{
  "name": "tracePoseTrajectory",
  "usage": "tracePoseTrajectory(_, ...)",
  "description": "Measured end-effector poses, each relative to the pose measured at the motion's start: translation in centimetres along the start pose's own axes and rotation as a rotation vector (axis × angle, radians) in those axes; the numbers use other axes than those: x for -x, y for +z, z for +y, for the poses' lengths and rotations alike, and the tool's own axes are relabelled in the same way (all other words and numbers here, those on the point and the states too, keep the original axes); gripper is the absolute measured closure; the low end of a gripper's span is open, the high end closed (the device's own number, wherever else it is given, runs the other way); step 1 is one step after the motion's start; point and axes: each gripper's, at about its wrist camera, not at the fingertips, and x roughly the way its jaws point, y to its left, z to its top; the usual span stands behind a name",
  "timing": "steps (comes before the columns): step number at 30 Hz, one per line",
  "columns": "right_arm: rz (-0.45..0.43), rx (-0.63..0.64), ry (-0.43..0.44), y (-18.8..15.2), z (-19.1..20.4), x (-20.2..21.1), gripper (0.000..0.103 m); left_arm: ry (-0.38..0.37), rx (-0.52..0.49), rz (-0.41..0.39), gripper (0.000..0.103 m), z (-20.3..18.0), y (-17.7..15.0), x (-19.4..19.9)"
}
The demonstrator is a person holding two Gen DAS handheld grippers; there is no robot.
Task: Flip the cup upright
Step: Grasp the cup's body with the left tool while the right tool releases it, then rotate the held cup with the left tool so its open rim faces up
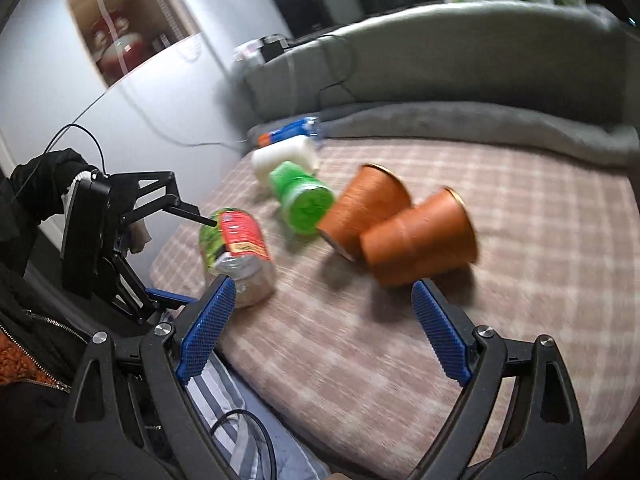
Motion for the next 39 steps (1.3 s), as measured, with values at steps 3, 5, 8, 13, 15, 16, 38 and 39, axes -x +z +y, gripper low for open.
tracePoseTrajectory(3, -0.007, -0.045, 0.001, -0.4, -1.2, 0.2, 0.011, 0.038, -0.093, 0.017, 0.019, -0.3, 0.4, -0.4)
tracePoseTrajectory(5, -0.012, -0.067, 0.005, -0.8, -1.9, 0.3, 0.011, 0.033, -0.143, 0.037, 0.019, -0.5, 0.6, -1.2)
tracePoseTrajectory(8, -0.015, -0.093, 0.008, -0.9, -2.6, 0.3, 0.011, 0.028, -0.187, 0.055, 0.019, -0.7, 0.8, -2.5)
tracePoseTrajectory(13, -0.020, -0.131, 0.024, -0.8, -3.5, 0.0, 0.011, 0.075, -0.227, 0.055, 0.017, -0.6, 0.9, -4.0)
tracePoseTrajectory(15, -0.023, -0.140, 0.028, -0.7, -3.6, -0.1, 0.011, 0.081, -0.235, 0.054, 0.017, -0.4, 1.1, -4.4)
tracePoseTrajectory(16, -0.023, -0.141, 0.029, -0.7, -3.6, -0.1, 0.011, 0.087, -0.240, 0.050, 0.017, -0.4, 1.2, -4.6)
tracePoseTrajectory(38, -0.018, -0.189, 0.017, -1.2, -3.3, -0.6, 0.011, 0.022, 0.162, -0.076, 0.021, 6.7, 1.3, -5.7)
tracePoseTrajectory(39, -0.018, -0.188, 0.017, -1.2, -3.2, -0.6, 0.011, 0.012, 0.195, -0.082, 0.021, 7.2, 1.1, -5.7)
